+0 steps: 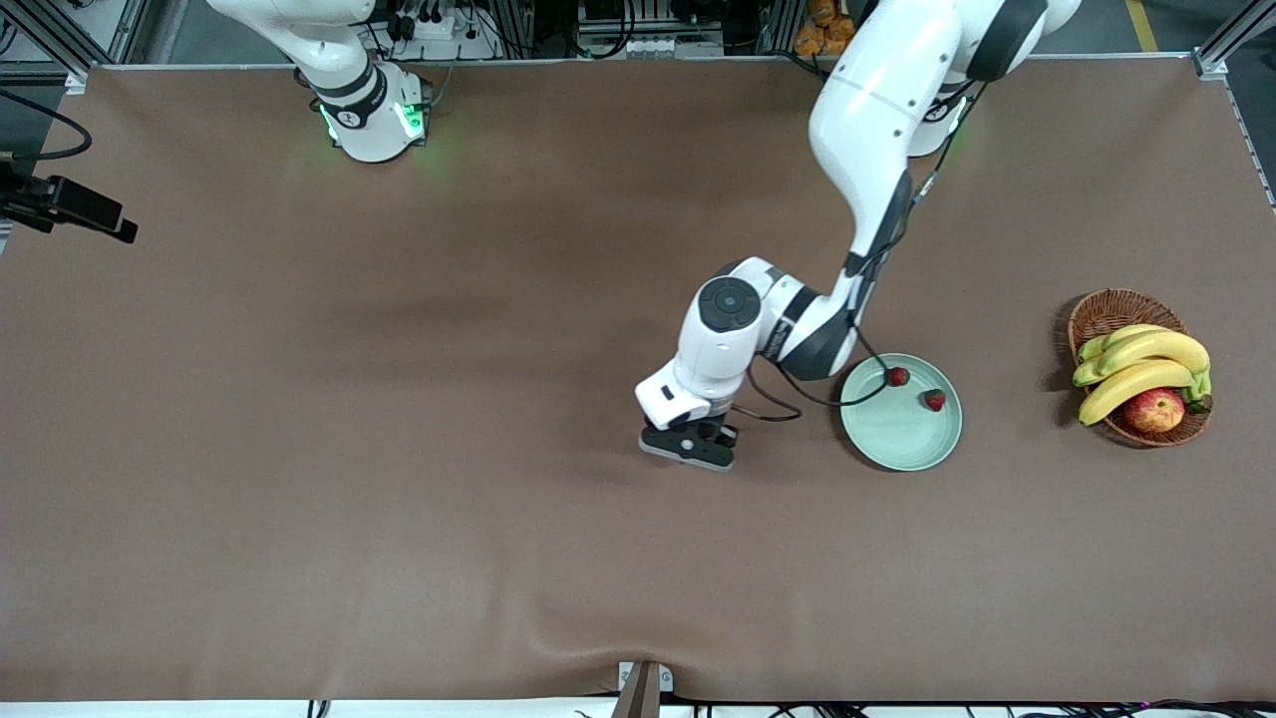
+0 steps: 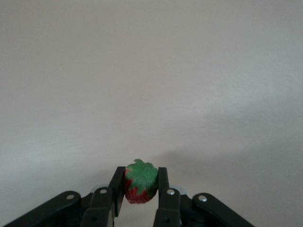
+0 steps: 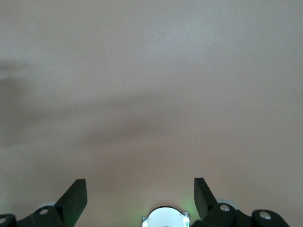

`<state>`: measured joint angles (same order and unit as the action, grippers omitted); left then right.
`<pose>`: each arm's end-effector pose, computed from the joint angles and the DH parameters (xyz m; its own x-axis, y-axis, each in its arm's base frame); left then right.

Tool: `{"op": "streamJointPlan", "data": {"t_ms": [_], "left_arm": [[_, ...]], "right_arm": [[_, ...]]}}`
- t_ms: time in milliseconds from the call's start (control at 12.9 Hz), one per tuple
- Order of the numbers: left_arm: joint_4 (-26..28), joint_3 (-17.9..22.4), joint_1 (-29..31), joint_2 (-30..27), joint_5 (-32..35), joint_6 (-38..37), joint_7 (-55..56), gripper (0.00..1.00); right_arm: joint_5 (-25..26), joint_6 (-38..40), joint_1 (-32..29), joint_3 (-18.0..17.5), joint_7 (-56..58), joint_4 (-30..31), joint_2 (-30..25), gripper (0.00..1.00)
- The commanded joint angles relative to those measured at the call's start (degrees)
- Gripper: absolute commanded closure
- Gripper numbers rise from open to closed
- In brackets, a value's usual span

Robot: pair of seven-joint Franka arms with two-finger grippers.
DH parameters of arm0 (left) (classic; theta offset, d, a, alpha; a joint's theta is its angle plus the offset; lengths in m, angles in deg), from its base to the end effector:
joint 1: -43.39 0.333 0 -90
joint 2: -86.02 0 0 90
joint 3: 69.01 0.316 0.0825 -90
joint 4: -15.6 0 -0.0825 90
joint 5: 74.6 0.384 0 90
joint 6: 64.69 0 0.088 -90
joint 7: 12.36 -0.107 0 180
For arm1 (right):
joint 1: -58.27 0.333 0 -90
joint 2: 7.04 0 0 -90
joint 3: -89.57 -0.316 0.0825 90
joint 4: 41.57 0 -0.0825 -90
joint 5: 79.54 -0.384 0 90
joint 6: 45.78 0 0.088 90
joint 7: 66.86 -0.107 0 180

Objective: Collect all strawberries into plate
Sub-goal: 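Carry the strawberry over the plate and open the left gripper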

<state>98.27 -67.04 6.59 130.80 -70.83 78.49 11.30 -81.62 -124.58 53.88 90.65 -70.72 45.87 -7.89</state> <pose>0.6121 -0.4332 0.2523 0.9311 -0.2377 0.2767 -0.2577 -0.9655 0.0379 0.5269 -0.0461 0.6375 0.9784 -0.1542 -0.1376 -0.1593 -0.9868 -0.0273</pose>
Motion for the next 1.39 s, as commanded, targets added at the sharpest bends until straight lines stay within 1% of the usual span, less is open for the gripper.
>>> {"op": "streamJointPlan", "data": {"t_ms": [0, 77, 155, 309, 464, 618, 695, 1082, 1313], "left_arm": [[12.4, -0.7, 4.8, -13.0, 1.5, -5.1, -2.3, 1.00], [14.0, -0.7, 6.6, -15.4, 1.2, -7.9, -5.5, 1.00], [14.3, -0.7, 8.2, -16.9, 1.1, -12.2, -7.9, 1.00], [14.2, -0.7, 11.9, -18.1, 1.0, -20.5, -10.5, 1.00], [14.3, -0.7, 15.1, -18.1, 1.0, -24.2, -14.2, 1.00], [15.0, -0.7, 16.9, -17.1, 1.0, -24.6, -15.0, 1.00], [14.9, -0.6, 17.3, -15.5, 1.1, -24.2, -15.5, 1.00], [15.0, -0.7, 19.2, -10.4, 1.2, -18.9, -15.6, 1.00], [15.6, -0.6, 19.5, -9.3, 1.1, -18.6, -15.6, 0.99]], "right_arm": [[-0.8, 1.1, -0.8, -0.8, -0.9, -0.3, -0.8, 0.00], [-0.8, 1.1, -0.5, -0.8, -0.9, -0.3, -0.8, 0.00], [-0.8, 1.2, -0.3, -0.7, -0.9, -0.3, -0.8, 0.00], [-0.6, 1.7, 0.5, -0.6, -0.9, -0.3, -0.9, 0.00], [-0.2, 1.6, 1.1, -0.6, -0.8, -0.3, -0.9, 0.00], [-0.1, 1.5, 1.1, -0.6, -0.2, -0.3, -0.9, 0.00], [-0.1, 1.5, 1.1, -0.6, 0.1, -0.3, -0.8, 0.00], [0.3, 1.6, 1.1, -0.6, 2.4, -0.3, -0.9, 0.00], [0.8, 1.6, 1.1, -0.8, 3.2, -0.3, -0.9, 0.00]]}}
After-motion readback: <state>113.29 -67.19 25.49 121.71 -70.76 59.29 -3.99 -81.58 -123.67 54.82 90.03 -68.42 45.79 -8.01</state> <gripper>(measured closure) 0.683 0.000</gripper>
